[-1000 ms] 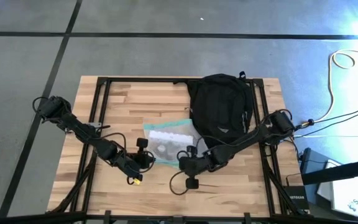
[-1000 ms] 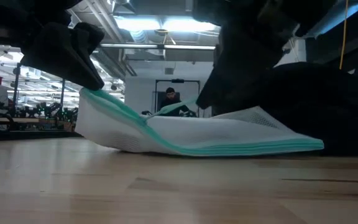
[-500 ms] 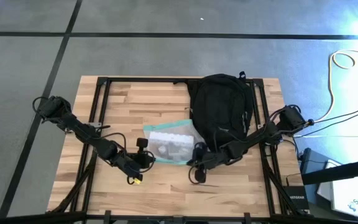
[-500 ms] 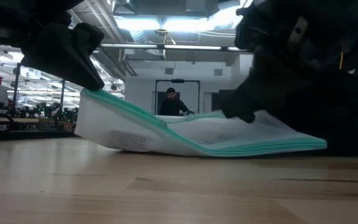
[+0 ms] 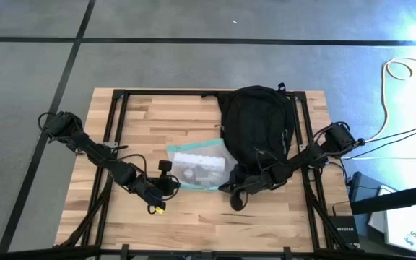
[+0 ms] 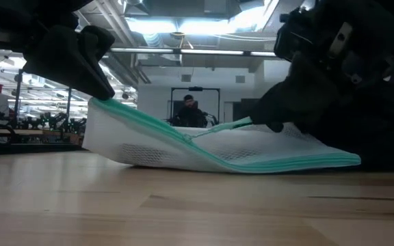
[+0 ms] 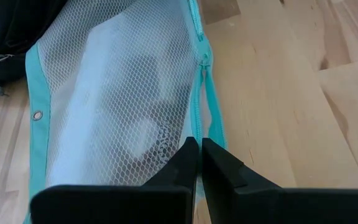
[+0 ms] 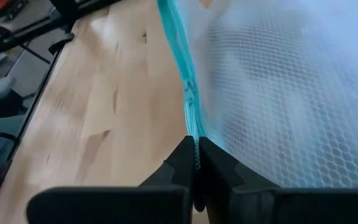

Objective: Unpack backpack
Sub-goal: Open the transparent zipper bag

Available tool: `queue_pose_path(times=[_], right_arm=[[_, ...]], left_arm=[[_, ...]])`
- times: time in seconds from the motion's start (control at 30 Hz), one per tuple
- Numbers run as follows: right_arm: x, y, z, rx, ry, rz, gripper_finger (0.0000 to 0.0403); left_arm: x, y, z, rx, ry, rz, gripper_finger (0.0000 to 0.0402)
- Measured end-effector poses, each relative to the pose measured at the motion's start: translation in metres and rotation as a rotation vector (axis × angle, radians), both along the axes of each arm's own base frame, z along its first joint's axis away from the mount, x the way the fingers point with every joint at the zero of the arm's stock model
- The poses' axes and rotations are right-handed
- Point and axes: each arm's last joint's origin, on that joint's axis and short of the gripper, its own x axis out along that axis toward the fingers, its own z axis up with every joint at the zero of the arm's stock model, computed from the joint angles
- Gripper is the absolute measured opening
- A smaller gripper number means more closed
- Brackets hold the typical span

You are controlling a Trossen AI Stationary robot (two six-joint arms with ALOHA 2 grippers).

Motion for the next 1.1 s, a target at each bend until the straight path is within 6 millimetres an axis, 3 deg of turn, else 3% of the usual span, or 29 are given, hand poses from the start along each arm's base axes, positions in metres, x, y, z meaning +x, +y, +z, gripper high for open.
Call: queue_pose_path(times=[0.3, 0.5, 0.8, 1.1], right_arm=[[-0.020, -0.007, -0.013, 0.054, -0.028, -0.035, 0.0000], [-0.031, 0.003, -0.016, 0.061, -0.016, -0.040, 0.0000], [-0.051, 0.028, 0.007, 0.043, -0.088, -0.021, 0.0000], [-0.077, 0.033, 0.022, -0.002, -0.064, -0.141, 0.0000]], left_arm=[[0.000, 0.000, 0.000, 0.000, 0.000, 0.000, 0.0000], [0.000, 0.000, 0.000, 0.000, 0.001, 0.000, 0.0000], [0.000, 0.000, 0.000, 0.002, 0.003, 0.000, 0.0000], [0.000, 0.000, 0.000, 0.002, 0.004, 0.000, 0.0000]])
